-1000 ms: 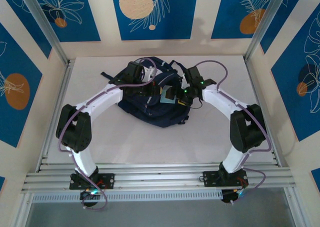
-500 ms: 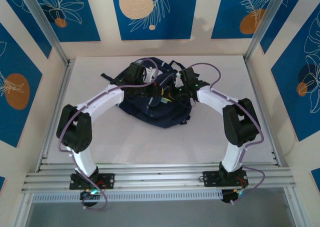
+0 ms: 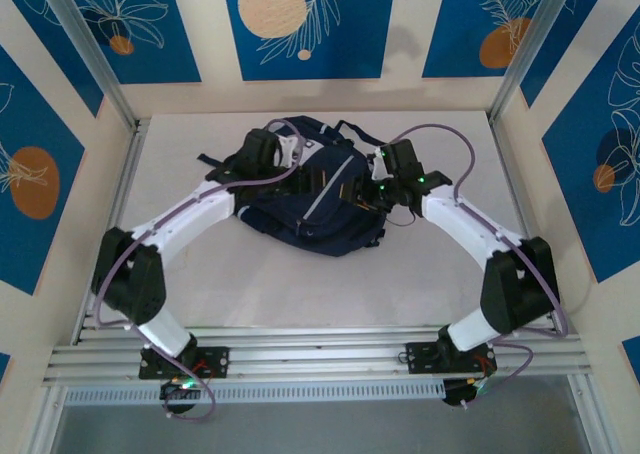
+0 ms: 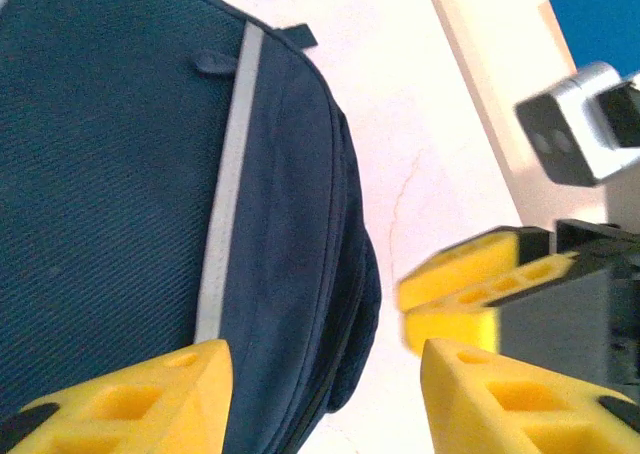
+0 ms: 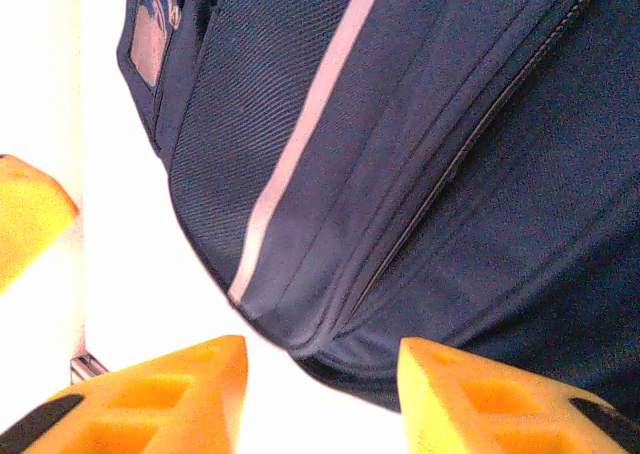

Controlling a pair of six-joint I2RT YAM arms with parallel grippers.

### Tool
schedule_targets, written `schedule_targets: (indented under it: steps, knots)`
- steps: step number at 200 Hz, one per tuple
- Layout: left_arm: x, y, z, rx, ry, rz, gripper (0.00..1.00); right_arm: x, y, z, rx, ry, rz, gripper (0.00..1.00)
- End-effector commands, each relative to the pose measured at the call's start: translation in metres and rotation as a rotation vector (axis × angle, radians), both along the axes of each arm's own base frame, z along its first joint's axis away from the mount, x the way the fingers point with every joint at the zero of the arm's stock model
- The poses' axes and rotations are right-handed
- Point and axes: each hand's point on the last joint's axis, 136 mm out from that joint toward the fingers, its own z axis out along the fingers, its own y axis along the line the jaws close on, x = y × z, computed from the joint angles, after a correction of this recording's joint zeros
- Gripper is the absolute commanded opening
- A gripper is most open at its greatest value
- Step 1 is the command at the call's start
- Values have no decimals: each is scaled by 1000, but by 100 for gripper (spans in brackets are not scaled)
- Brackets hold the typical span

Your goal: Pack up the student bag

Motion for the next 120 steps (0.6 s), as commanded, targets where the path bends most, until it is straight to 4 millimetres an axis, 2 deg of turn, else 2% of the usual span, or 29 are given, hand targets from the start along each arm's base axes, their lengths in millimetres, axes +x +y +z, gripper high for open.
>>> schedule_targets:
  steps: [1, 29, 52, 69, 89, 120]
  knots:
    - [4, 35, -7, 16, -16, 121, 54, -33, -13, -28, -125, 87, 0, 49]
    - [0, 74, -36, 22, 36, 241, 58, -49, 12, -29, -158, 89, -9, 53]
    - [-1, 93, -56, 14, 70, 302, 59, -50, 42, -29, -159, 56, -23, 50]
    - [3, 94, -63, 1, 71, 305, 59, -48, 64, -32, -155, 33, -25, 45]
    - [10, 83, -65, -44, 70, 272, 59, -45, 87, -40, -155, 29, -27, 42]
    - [24, 75, -78, -54, 68, 257, 57, -31, 107, -52, -144, 48, -78, 40]
